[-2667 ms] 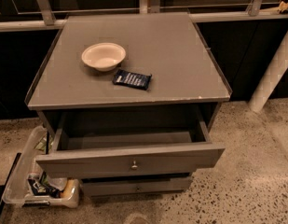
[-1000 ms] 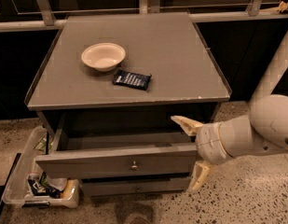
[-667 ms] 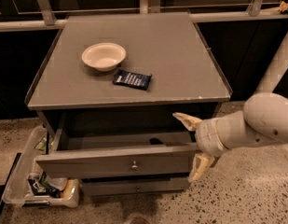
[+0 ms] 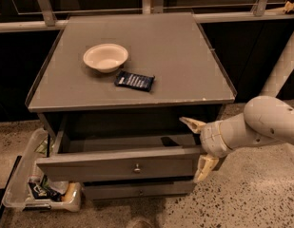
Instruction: Open top drawer
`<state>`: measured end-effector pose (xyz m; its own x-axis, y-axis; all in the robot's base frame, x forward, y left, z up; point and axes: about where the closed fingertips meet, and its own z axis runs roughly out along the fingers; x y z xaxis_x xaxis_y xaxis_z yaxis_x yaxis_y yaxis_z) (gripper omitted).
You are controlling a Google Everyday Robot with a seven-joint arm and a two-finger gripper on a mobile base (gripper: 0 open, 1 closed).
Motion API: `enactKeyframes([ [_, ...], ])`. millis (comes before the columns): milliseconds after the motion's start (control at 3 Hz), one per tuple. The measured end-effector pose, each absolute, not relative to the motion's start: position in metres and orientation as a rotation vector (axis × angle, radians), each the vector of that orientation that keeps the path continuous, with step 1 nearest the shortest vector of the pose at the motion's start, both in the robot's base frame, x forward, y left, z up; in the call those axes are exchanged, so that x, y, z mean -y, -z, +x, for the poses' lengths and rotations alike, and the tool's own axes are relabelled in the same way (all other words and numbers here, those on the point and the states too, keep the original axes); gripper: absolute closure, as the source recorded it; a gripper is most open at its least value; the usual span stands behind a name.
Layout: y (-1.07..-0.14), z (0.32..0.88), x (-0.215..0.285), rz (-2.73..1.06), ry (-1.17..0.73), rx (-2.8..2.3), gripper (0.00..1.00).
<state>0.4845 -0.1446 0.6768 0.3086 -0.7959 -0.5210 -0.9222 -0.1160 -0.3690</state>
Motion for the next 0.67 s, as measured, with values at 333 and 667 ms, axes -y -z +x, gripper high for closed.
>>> enactKeyframes([
  [333, -0.654, 0.478, 0.137, -1.942, -0.317, -1.558, 0.0],
  [667, -0.615, 0.461, 0.135, -1.915, -0.404, -1.636, 0.0],
])
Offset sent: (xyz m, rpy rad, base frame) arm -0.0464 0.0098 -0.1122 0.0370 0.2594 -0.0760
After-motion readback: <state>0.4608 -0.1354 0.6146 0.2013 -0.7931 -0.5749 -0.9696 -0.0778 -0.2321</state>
